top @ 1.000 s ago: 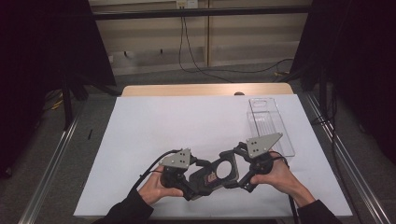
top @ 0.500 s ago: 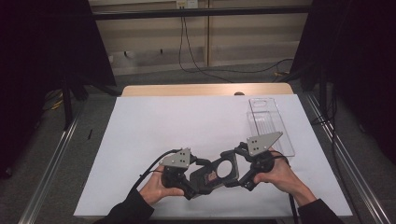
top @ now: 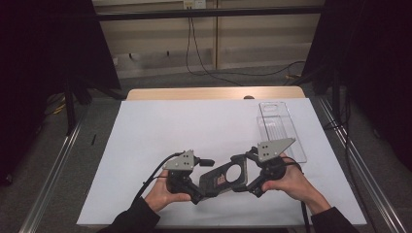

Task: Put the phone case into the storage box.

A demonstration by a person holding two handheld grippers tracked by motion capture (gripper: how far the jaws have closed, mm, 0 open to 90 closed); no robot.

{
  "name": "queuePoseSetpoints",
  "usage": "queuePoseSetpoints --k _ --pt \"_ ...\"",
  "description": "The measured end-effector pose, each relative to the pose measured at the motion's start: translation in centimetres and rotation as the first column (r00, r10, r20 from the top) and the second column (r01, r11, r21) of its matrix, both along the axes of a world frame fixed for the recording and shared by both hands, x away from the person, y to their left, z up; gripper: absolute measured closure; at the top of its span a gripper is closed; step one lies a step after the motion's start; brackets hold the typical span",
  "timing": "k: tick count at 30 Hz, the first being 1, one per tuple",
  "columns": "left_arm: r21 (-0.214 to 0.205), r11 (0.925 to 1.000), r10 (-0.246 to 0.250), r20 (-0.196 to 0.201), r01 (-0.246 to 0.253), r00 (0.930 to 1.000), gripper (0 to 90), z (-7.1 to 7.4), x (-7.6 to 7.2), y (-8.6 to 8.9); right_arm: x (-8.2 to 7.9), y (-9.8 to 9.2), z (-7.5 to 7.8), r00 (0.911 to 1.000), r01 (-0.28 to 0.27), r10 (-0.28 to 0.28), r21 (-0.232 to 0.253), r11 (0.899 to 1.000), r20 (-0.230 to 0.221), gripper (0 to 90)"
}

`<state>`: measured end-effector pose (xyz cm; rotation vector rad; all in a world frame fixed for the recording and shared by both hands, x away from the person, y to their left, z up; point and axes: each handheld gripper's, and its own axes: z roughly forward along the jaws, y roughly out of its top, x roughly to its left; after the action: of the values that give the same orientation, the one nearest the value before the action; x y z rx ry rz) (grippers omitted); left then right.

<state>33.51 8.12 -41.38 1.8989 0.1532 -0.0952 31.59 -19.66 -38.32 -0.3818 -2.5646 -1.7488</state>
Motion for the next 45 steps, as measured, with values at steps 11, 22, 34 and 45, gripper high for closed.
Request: queuePoseSetpoints --k 11,22,34,45 --pt "-0.036 0.998 0.053 0.01 -0.053 0.9986 4.8 0.3 -0.1 0.5 0.3 -1.1 0.7 0.996 0.088 -0.087 0.017 0.996 -0.02 11.6" --pt "0.009 0.971 0.238 0.084 -0.239 0.9678 3.6 -0.1 -0.4 1.6 0.8 -2.0 0.9 0.9716 0.233 -0.232 0.003 0.973 -0.046 11.6" --pt "-0.012 0.9199 0.391 0.106 -0.392 0.9143 2.1 0.1 -0.4 3.3 1.1 -2.9 1.3 0.9417 0.332 -0.331 0.001 0.943 -0.059 11.6" --pt "-0.064 0.8645 0.503 0.116 -0.498 0.8567 1.0 -0.3 -1.3 6.3 1.3 -3.9 1.6 0.9107 0.408 -0.407 0.004 0.913 -0.073 11.6"
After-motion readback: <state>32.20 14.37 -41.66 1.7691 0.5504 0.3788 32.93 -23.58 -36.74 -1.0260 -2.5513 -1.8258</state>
